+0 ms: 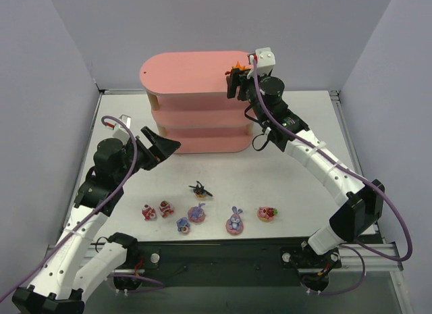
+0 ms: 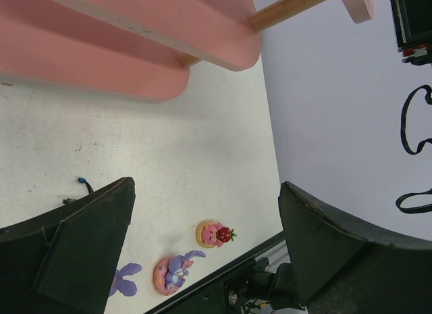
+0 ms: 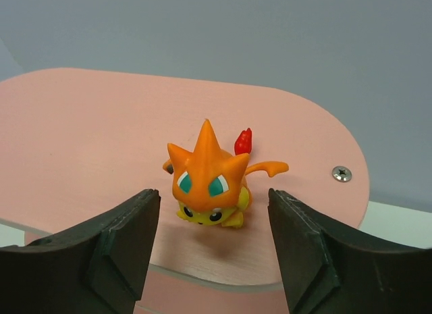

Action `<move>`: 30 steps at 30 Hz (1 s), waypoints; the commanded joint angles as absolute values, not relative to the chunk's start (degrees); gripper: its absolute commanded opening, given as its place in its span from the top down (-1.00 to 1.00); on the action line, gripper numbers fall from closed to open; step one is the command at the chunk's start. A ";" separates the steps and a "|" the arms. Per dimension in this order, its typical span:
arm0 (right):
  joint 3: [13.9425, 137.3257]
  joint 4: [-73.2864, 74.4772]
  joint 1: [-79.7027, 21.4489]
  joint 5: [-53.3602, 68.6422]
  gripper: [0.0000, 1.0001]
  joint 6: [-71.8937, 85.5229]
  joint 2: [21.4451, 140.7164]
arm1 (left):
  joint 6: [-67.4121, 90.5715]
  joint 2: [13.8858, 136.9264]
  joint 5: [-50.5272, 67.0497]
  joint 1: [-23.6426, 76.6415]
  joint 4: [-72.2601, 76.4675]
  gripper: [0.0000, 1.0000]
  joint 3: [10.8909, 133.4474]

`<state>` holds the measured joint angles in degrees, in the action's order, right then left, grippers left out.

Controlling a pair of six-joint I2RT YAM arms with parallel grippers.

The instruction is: Place and organize the plastic toys onto the shelf

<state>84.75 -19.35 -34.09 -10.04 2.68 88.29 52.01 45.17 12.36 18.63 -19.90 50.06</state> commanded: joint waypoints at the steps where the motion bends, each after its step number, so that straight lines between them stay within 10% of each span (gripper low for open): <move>1: 87.36 -19.86 -33.66 -10.37 -0.36 2.64 86.92 | 51.59 45.00 13.45 18.28 -16.52 -0.95 50.01; 13: 91.40 -14.87 -33.57 -12.12 -1.00 3.86 85.35 | 51.24 45.26 12.92 17.93 -16.43 -0.95 50.18; 30: 85.62 18.54 -36.11 9.39 -0.90 8.53 68.48 | 48.78 45.88 11.25 16.96 -21.62 -0.95 51.42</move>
<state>90.52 11.33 -33.89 -1.63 9.15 70.96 50.22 45.98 12.14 17.65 -20.23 49.60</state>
